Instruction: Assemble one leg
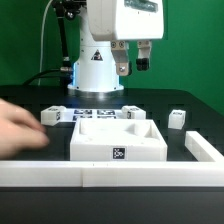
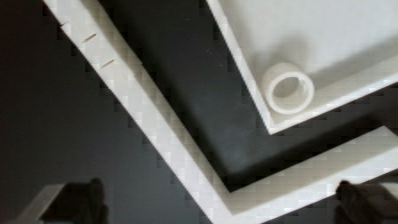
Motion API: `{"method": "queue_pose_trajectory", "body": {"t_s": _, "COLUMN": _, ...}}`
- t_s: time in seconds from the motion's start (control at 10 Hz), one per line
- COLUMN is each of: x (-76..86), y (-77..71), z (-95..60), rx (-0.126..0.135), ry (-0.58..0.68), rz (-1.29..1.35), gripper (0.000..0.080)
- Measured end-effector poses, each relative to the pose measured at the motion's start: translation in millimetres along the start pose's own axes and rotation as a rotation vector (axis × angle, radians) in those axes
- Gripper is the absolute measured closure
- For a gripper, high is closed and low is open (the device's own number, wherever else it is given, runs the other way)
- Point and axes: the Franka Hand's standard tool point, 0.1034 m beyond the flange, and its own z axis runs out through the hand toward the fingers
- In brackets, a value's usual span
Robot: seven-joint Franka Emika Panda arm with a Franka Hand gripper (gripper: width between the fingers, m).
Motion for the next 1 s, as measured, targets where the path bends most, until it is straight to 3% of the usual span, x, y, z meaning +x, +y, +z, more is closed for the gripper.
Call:
{"method": "queue_pose_trajectory", "body": {"t_s": 0.8, "x": -2.0, "y": 0.0, "z": 2.2, "rx": 0.007, "ry": 0.006, "rz": -0.017, "gripper": 0.0150}}
{"method": "queue_pose_trajectory", "body": {"t_s": 0.9, "x": -2.1, "y": -0.6, "z": 4.1, "rx": -0.011, "ry": 0.014, "rz": -0.044, "gripper": 0.0150}}
{"method": "queue_pose_trajectory", "body": {"t_s": 1.0, "x": -7.7, "y": -12.4, "z": 12.6, "rx": -0.052, "ry": 0.028, "rz": -0.100, "gripper": 0.0150}}
